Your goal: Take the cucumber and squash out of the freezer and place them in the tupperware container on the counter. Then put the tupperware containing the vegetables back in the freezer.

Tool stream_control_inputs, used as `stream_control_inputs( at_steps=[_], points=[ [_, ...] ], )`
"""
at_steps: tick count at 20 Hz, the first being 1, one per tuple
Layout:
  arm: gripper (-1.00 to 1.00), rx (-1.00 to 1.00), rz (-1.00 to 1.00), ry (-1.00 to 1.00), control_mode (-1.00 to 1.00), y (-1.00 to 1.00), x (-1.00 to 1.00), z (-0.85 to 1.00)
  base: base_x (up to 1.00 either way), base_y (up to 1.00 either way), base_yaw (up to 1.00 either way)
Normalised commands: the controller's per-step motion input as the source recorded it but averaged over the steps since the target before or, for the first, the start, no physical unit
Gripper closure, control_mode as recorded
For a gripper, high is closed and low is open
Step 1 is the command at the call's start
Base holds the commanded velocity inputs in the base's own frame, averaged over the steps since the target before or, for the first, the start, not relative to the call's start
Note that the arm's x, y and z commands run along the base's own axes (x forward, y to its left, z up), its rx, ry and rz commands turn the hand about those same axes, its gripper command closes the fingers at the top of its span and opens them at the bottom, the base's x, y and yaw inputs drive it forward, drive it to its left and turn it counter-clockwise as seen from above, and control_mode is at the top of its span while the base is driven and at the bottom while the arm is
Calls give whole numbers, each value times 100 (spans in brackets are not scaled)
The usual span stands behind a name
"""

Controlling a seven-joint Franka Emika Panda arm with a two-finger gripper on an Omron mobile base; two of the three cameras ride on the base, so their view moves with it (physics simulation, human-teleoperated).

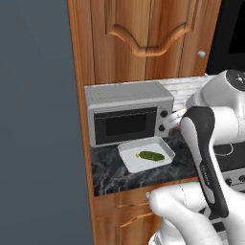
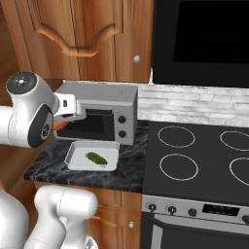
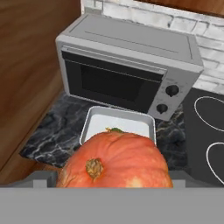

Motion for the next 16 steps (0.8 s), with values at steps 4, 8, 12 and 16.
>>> stream_control_inputs(
  at_steps=[4, 8, 12, 16],
  points=[
    [100, -1, 4, 7, -100, 0, 38, -69, 0, 0, 0],
    [100, -8, 0, 7, -100, 1, 41, -63, 0, 0, 0],
    [100, -5, 0, 2, -100, 0, 19, -61, 0, 0, 0],
    [100, -2, 0, 0, -100, 0, 20, -56, 0, 0, 0]
  ],
)
